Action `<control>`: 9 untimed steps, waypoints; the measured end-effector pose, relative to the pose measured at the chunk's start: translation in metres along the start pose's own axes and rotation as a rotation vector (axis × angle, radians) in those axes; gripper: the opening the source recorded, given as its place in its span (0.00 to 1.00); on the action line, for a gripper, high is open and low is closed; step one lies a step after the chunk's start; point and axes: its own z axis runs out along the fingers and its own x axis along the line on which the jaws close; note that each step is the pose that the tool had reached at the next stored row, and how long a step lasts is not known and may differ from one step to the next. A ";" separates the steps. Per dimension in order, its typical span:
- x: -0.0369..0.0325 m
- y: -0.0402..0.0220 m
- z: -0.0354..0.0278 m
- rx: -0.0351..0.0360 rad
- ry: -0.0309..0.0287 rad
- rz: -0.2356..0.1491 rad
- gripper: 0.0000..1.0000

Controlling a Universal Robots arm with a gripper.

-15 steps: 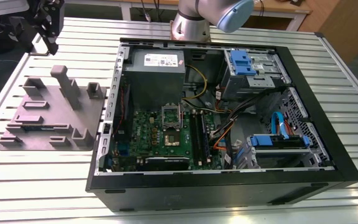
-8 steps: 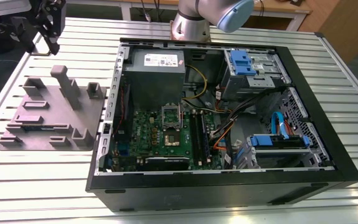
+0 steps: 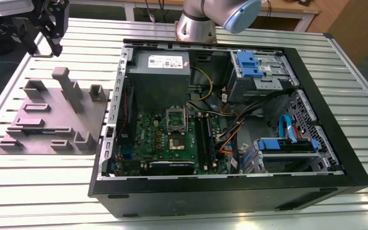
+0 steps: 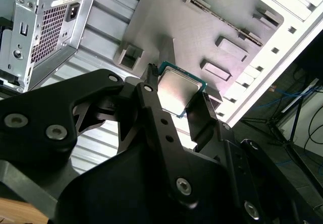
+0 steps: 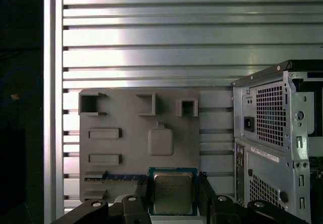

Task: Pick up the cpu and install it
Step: 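Pick up the cpu and move it towards the insertion slot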

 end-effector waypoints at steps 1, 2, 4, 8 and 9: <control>-0.0002 0.0000 0.0000 0.0000 0.0000 0.000 0.47; -0.0004 0.0000 0.0000 0.0000 0.0001 0.000 0.47; -0.0008 0.0000 0.0000 0.0000 0.0000 0.000 0.47; -0.0017 0.0001 0.0000 0.0000 0.0001 0.000 0.47; -0.0019 0.0001 0.0000 0.0000 0.0001 0.000 0.47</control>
